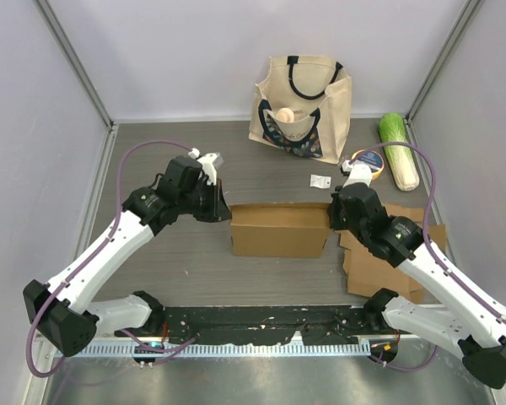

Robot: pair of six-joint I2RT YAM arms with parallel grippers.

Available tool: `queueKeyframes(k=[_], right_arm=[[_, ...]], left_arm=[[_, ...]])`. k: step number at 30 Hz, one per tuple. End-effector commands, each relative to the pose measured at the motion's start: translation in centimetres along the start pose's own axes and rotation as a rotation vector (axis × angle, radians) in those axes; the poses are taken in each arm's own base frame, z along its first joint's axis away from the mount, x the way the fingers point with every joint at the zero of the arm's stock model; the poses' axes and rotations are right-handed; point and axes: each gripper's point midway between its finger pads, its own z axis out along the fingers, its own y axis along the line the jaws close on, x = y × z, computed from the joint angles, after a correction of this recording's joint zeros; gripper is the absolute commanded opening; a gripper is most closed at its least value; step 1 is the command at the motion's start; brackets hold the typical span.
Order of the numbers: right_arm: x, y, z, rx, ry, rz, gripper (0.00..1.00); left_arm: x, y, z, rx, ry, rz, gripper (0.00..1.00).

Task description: Fold the paper box

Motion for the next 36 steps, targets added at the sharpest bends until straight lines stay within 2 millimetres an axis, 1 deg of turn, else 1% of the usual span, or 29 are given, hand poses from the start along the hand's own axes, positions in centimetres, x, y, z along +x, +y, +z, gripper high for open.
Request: queueKeyframes(k=[1,2,3,4,5,6,7,8,11,12,13,14,15,17,18,20,21,22,24,27,28,34,36], right_arm=[[1.5,3.1,0.0,-0.159,-0.078,0.091,0.01],[1.6,3.3,-0.1,-0.177,-0.083,0.104,0.01],[1.6,3.4,-0.4,-0.191,-0.087,0.123,0.05],[1.4,3.5,-0.9,-0.207,-0.096,0.148,0.09],[1.4,3.6,-1.3,-0.218,-0.091,0.156,0.22],[1.0,3.7,-1.8,-0.228,-0.092,0.165,0.26],[1.3,3.4,-2.5,-0.226,-0.073,0.164,0.32],[1.5,3.8,-3.1,-0.255,-0.055,0.163,0.44],[1.5,4.4,-5.4,-0.325,-0.02,0.176,0.62],[0.9,4.3,-6.5,-0.331,-0.018,0.187,0.64],[0.5,4.1,-7.0,-0.323,-0.022,0.202,0.65],[0.2,3.9,-7.2,-0.296,-0.011,0.251,0.73],[-0.8,2.4,-7.6,-0.208,-0.04,0.288,0.76],[-2.0,1.8,-7.6,-0.147,-0.062,0.366,0.85],[-2.8,1.6,-7.6,-0.125,-0.087,0.393,0.87],[-3.4,1.5,-7.0,-0.097,-0.104,0.413,0.89],[-3.9,1.4,-6.4,-0.067,-0.107,0.417,0.89],[-3.9,1.5,-6.1,-0.064,-0.101,0.411,0.89],[-3.9,1.5,-5.0,-0.042,-0.099,0.416,0.84],[-4.0,1.8,-4.2,-0.057,-0.122,0.444,0.79],[-4.1,1.4,-4.0,-0.047,-0.132,0.458,0.77],[-3.7,0.3,-2.2,-0.008,-0.122,0.486,0.75],[-3.3,0.3,-1.7,-0.017,-0.111,0.493,0.74]], left_arm=[[0.6,-0.7,0.5,0.07,-0.047,-0.05,0.0],[0.2,-0.9,0.2,0.086,-0.087,-0.048,0.0],[1.1,-0.3,0.6,0.076,-0.078,-0.059,0.0],[1.2,-0.2,0.7,0.075,-0.088,-0.068,0.0],[1.4,0.3,0.8,0.058,-0.096,-0.072,0.0],[1.3,0.3,0.4,0.058,-0.117,-0.069,0.0],[1.3,0.5,0.4,0.048,-0.123,-0.066,0.0],[1.2,0.6,0.2,0.041,-0.127,-0.064,0.0],[1.0,0.4,0.1,0.049,-0.127,-0.059,0.0],[1.1,0.4,0.2,0.048,-0.121,-0.06,0.0],[1.1,0.4,0.3,0.048,-0.116,-0.061,0.0],[1.1,0.3,0.2,0.051,-0.112,-0.061,0.0],[1.0,0.2,0.2,0.052,-0.113,-0.061,0.0],[1.1,0.3,0.2,0.051,-0.114,-0.063,0.0],[1.1,0.4,0.2,0.047,-0.113,-0.063,0.0],[1.1,0.5,0.2,0.042,-0.117,-0.065,0.0],[1.1,0.4,0.1,0.041,-0.118,-0.067,0.0],[1.1,0.4,0.1,0.041,-0.118,-0.068,0.0],[1.1,0.4,0.1,0.043,-0.118,-0.071,0.0],[1.1,0.4,0.1,0.044,-0.113,-0.073,0.0],[1.1,0.4,0.2,0.043,-0.115,-0.074,0.0],[1.2,0.4,0.3,0.046,-0.112,-0.081,0.0],[1.1,0.5,0.2,0.041,-0.118,-0.081,0.0]])
